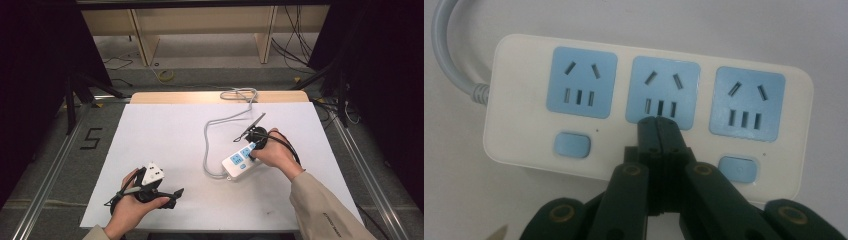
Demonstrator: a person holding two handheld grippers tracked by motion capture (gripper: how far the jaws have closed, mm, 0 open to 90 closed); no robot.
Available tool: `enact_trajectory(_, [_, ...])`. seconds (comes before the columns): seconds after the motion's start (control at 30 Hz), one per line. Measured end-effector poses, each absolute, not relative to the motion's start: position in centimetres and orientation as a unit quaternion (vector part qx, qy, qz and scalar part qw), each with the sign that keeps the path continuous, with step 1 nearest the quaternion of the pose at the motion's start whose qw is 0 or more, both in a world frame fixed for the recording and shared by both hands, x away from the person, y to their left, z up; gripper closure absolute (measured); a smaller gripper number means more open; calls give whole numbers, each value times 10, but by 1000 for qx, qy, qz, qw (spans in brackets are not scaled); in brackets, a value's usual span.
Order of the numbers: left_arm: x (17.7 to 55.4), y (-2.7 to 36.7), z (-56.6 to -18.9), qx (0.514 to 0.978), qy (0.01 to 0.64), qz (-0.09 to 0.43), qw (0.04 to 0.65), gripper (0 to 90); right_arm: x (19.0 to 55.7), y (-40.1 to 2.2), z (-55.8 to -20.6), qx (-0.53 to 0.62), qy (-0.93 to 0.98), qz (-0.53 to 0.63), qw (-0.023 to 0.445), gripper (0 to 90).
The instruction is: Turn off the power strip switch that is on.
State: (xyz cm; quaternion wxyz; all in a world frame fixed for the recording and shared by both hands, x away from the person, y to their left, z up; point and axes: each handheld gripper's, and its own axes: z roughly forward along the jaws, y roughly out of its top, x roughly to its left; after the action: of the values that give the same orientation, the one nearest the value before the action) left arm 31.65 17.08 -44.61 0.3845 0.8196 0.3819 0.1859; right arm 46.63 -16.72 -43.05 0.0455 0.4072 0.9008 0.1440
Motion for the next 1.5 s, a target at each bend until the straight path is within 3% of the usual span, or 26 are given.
enact_trajectory(1.5, [317,171,-446,821,381,184,384,54,469,-167,-429,409,901,138,36,900])
